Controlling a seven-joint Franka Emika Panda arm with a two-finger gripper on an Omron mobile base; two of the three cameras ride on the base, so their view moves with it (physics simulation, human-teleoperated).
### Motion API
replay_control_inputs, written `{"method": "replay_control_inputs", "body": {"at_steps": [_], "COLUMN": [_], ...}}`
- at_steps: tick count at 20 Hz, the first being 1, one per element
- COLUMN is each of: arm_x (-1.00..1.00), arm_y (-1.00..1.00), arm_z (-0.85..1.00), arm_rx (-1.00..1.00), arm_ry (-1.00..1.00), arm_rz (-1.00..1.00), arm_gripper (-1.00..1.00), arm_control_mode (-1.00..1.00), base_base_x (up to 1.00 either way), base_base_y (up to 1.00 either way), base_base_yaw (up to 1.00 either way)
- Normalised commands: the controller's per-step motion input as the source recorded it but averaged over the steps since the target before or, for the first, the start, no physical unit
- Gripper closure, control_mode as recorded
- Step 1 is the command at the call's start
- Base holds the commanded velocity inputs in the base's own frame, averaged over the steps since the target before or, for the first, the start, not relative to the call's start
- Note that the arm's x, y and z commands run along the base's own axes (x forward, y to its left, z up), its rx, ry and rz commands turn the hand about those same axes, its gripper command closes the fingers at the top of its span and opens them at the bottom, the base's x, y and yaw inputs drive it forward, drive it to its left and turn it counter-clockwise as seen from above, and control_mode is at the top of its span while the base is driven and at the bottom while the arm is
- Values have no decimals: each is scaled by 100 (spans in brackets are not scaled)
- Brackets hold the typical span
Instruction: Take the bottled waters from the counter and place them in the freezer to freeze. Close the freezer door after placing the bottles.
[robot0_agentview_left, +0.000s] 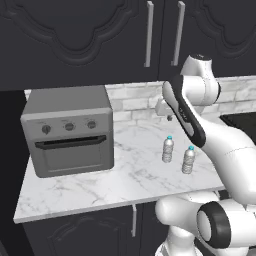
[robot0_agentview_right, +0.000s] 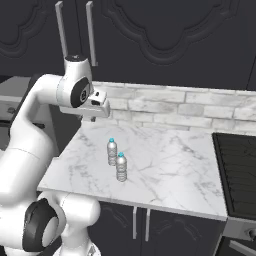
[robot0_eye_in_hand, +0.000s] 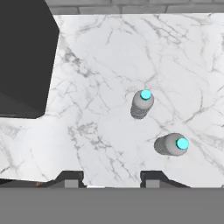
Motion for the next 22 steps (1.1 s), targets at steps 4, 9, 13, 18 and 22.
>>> {"method": "replay_control_inputs", "body": {"at_steps": [4, 9, 13, 18, 22], "arm_x": [-13, -53, -53, -24, 2], "arm_y": [-5, -1, -30, -51, -82], "arm_z": [-1, -16, -3, 0, -4], "arm_rx": [0, 4, 5, 7, 17], "arm_ry": [-1, -3, -1, -1, 0], "arm_rz": [0, -2, -1, 0, 0], "arm_gripper": [-100, -100, -100, -100, -100], "arm_control_mode": [-100, -100, -100, -100, -100], "base_base_x": [0, 0, 0, 0, 0], "base_base_y": [0, 0, 0, 0, 0], "base_base_yaw": [0, 0, 0, 0, 0]}}
